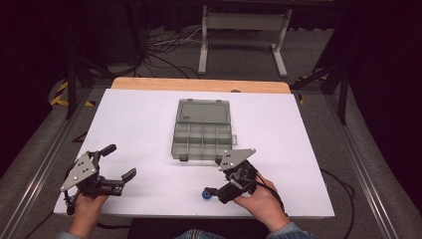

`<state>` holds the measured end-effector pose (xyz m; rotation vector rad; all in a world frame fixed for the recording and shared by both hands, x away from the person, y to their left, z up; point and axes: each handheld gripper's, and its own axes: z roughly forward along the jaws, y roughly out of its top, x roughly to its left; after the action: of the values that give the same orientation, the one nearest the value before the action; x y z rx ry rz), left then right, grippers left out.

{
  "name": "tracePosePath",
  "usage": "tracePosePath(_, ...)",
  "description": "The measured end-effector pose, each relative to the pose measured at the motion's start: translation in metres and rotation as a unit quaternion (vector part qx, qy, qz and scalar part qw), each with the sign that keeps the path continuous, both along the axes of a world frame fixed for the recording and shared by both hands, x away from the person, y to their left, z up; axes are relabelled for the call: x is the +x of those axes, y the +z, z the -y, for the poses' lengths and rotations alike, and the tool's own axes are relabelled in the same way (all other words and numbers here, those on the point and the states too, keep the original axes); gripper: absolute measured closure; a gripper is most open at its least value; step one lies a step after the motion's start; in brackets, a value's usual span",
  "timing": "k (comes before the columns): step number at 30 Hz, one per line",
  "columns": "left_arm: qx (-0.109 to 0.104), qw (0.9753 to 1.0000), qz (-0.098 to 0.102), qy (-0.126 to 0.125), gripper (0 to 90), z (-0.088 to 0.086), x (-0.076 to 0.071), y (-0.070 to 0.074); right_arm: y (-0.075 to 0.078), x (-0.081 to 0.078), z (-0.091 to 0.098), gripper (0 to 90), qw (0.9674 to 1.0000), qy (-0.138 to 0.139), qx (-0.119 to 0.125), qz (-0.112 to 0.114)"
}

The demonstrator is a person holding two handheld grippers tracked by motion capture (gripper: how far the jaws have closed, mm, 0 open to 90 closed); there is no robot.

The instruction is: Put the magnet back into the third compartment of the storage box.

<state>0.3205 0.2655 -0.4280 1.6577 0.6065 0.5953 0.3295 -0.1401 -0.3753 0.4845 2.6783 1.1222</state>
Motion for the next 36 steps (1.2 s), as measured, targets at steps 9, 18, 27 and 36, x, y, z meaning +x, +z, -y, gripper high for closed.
tracePosePath(9, 0.002, 1.0000, -0.003, -0.001, 0.2, 0.001, 0.000, 0.000, -0.006, 0.004, -0.008, 12.7, 0.9977, 0.014, -0.052, -0.041)
tracePosePath(18, 0.005, 1.0000, -0.002, 0.000, 0.5, 0.001, -0.001, 0.000, -0.013, 0.004, -0.015, 13.6, 0.9937, 0.021, -0.096, -0.055)
tracePosePath(27, 0.007, 1.0000, -0.004, -0.002, 0.5, 0.001, 0.000, 0.000, -0.024, 0.003, -0.022, 18.5, 0.9901, 0.034, -0.115, -0.073)
tracePosePath(36, 0.006, 1.0000, -0.007, -0.003, 0.5, 0.001, 0.000, 0.001, -0.040, 0.002, -0.033, 24.8, 0.9876, 0.050, -0.123, -0.084)
